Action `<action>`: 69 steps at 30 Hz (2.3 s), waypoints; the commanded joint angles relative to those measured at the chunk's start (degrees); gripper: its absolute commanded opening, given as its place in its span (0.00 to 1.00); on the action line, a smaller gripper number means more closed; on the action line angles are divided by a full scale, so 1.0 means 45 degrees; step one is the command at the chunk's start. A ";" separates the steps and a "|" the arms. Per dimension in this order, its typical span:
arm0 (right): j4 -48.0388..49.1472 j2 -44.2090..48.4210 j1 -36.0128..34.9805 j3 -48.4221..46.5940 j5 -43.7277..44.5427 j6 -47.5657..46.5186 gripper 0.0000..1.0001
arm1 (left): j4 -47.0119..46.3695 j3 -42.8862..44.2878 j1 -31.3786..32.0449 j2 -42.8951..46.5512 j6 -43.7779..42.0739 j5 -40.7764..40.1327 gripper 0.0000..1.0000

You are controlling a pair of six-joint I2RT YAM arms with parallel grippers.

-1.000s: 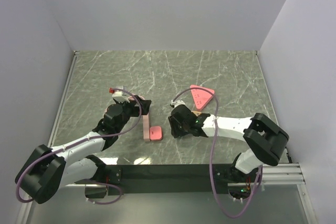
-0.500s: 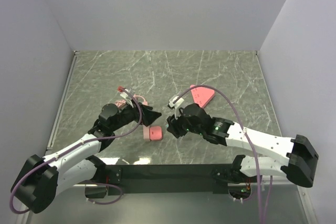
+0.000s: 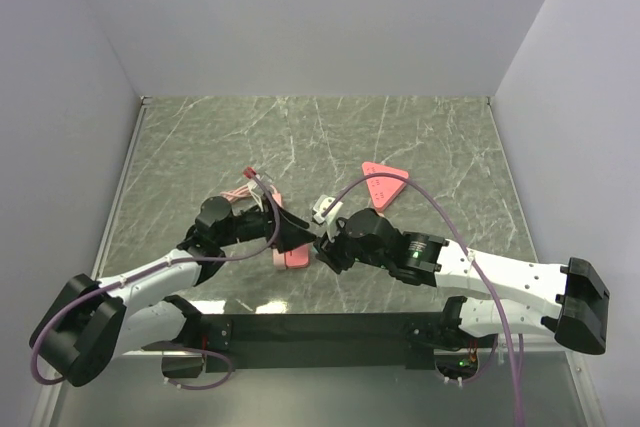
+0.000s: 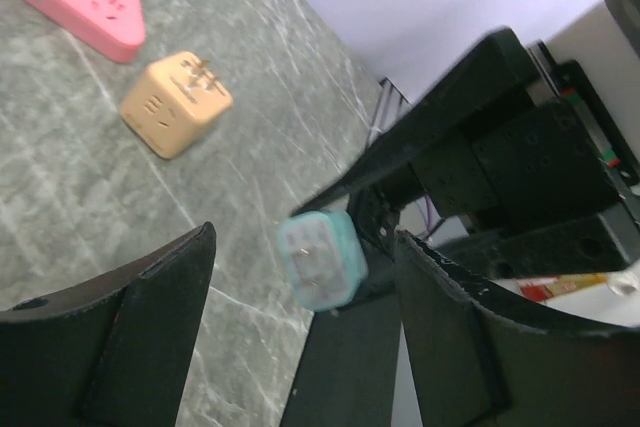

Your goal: Insert the plug

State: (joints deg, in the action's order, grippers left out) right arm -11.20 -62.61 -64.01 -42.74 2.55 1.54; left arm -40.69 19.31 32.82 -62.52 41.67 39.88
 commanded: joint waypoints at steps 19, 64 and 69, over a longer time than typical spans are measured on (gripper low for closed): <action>0.0945 0.0241 -0.0541 -0.0307 0.0645 -0.1026 0.02 | -0.0528 0.0904 0.1027 -0.1632 -0.0159 0.0728 0.71; 1.2090 0.3895 0.3325 0.3892 -0.6168 0.5457 0.81 | -0.3965 0.0865 -0.0203 0.2507 0.0621 -0.2045 0.01; 1.4109 0.3543 0.3696 0.4224 -0.7304 0.6395 0.77 | -0.4942 0.0592 -0.0184 0.2604 0.0857 -0.1460 0.01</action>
State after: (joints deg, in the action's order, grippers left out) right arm 39.75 -46.00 -48.29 -24.16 -23.62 26.33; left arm -56.14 22.13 31.94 -51.94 43.88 31.77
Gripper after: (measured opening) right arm 0.781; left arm 0.367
